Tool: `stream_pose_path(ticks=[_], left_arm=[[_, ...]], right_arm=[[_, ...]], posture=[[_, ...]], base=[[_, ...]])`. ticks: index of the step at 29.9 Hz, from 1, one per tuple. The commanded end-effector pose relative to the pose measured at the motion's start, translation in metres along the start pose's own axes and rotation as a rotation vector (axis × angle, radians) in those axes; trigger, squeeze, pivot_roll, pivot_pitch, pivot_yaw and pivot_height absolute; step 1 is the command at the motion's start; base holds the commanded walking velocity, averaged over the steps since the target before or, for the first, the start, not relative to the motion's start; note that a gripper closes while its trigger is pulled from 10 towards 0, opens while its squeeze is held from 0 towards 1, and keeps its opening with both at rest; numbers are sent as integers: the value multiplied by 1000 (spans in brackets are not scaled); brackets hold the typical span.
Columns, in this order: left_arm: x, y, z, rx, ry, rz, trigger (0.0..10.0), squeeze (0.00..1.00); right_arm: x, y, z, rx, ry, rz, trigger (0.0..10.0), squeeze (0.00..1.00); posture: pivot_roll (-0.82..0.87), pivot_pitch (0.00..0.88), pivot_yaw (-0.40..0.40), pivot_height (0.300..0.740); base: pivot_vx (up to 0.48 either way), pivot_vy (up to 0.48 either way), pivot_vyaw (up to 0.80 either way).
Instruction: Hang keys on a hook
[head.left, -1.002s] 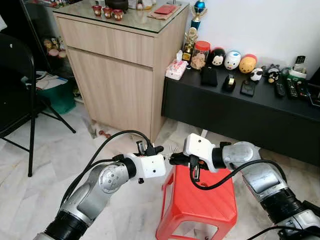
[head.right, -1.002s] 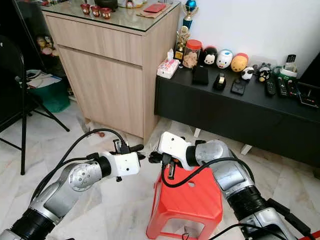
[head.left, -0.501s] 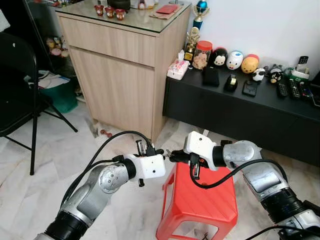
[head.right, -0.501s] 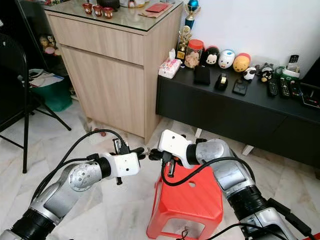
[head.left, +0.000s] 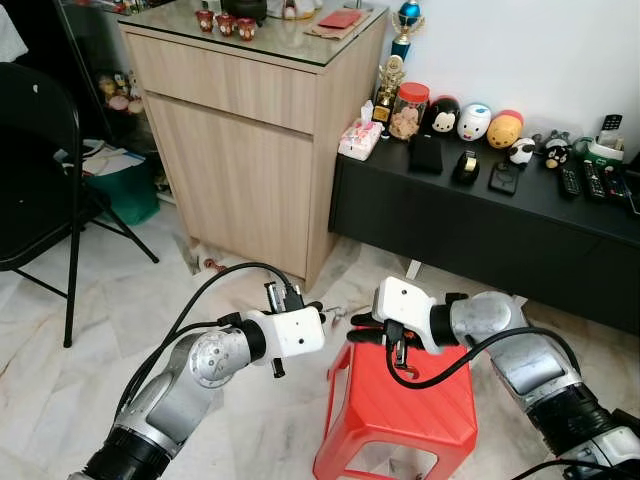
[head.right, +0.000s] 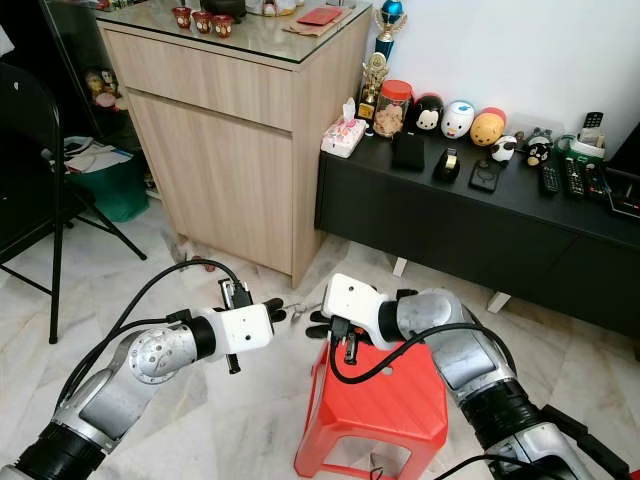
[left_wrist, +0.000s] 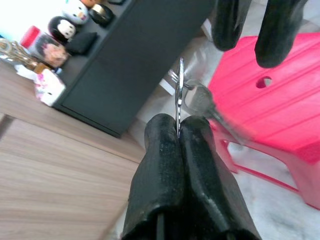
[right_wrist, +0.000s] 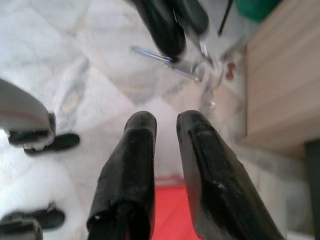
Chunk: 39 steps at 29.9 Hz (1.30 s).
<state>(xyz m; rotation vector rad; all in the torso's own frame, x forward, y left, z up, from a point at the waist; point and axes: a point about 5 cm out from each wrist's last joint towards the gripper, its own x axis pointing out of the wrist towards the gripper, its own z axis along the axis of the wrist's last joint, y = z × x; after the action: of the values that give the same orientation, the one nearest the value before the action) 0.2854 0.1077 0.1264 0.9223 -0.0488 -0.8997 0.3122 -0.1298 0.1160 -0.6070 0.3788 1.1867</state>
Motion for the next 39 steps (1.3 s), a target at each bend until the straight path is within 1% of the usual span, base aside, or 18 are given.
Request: stream_pose_path(ticks=[1,8,11,12,14,15,17,18,19,20,22,25,28,29,31,32,34,39], left_arm=[[-1,1,4,-5,-8,-7,0,0],[-8,-3,-3,-80,17,-25,0,0],[-13,-4,-14,-192,64,22,0,0],[-16,-7,-22,-262,91,52,0,0],[-19,-7,-28,-322,115,89,0,0],[-22,-9,-34,-390,132,122,0,0],[-24,-11,-40,-454,144,149,0,0],[-28,-15,-48,-555,165,182,7569,0],[-28,-15,-48,-555,165,182,7569,0],[-33,-22,-58,-643,189,214,10000,0],[-37,-29,-72,-759,225,273,10000,0],[-45,-47,-100,-882,353,335,10000,0],[-60,-84,-135,-1058,546,397,10000,0],[-60,-84,-135,-1058,546,397,10000,0],[-70,-116,-150,-1096,677,384,10000,0],[-71,-120,-151,-1095,690,380,10000,0],[-73,-136,-154,-1128,729,372,10000,0],[-70,-161,-153,-1154,775,353,10000,0]], right_arm=[[-1,0,-8,-6,52,-1,10000,0],[2,-1,-25,35,101,-56,10000,0],[7,-1,-42,126,124,-139,10000,0],[10,-2,-52,192,133,-208,10000,0],[12,-1,-58,237,133,-252,10000,0],[13,0,-64,294,125,-301,10000,0],[14,1,-71,353,120,-350,10000,0],[17,6,-81,421,115,-407,10000,0],[17,6,-81,421,115,-407,10000,0],[20,17,-95,531,116,-455,10000,0],[23,30,-111,627,145,-516,10000,0],[28,52,-131,756,193,-572,10000,0],[34,82,-148,852,257,-596,10000,0],[34,82,-148,852,257,-596,10000,0],[33,104,-162,918,309,-636,10000,0],[32,106,-164,924,314,-644,10000,0],[30,116,-170,996,327,-692,10000,0],[29,137,-181,1072,381,-724,10000,0]], posture=[[160,44,-99,740],[168,52,-91,740],[172,52,-86,740],[172,52,-85,740],[172,55,-82,740],[174,56,-80,740],[174,56,-80,740],[176,60,-76,740],[176,60,-76,740],[176,60,-74,740],[179,62,-71,740],[179,64,-69,740],[175,63,-65,740],[175,63,-65,740],[178,60,-68,740],[178,60,-68,740],[168,52,-70,740],[172,44,-72,740]], base=[[0,0,0],[0,0,0],[0,0,0],[0,0,0],[0,0,0],[0,0,0],[0,0,0],[0,0,0],[0,0,0],[0,0,0],[0,0,0],[0,0,0],[0,0,0],[0,0,0],[0,0,0],[0,0,0],[0,0,0],[0,0,0]])
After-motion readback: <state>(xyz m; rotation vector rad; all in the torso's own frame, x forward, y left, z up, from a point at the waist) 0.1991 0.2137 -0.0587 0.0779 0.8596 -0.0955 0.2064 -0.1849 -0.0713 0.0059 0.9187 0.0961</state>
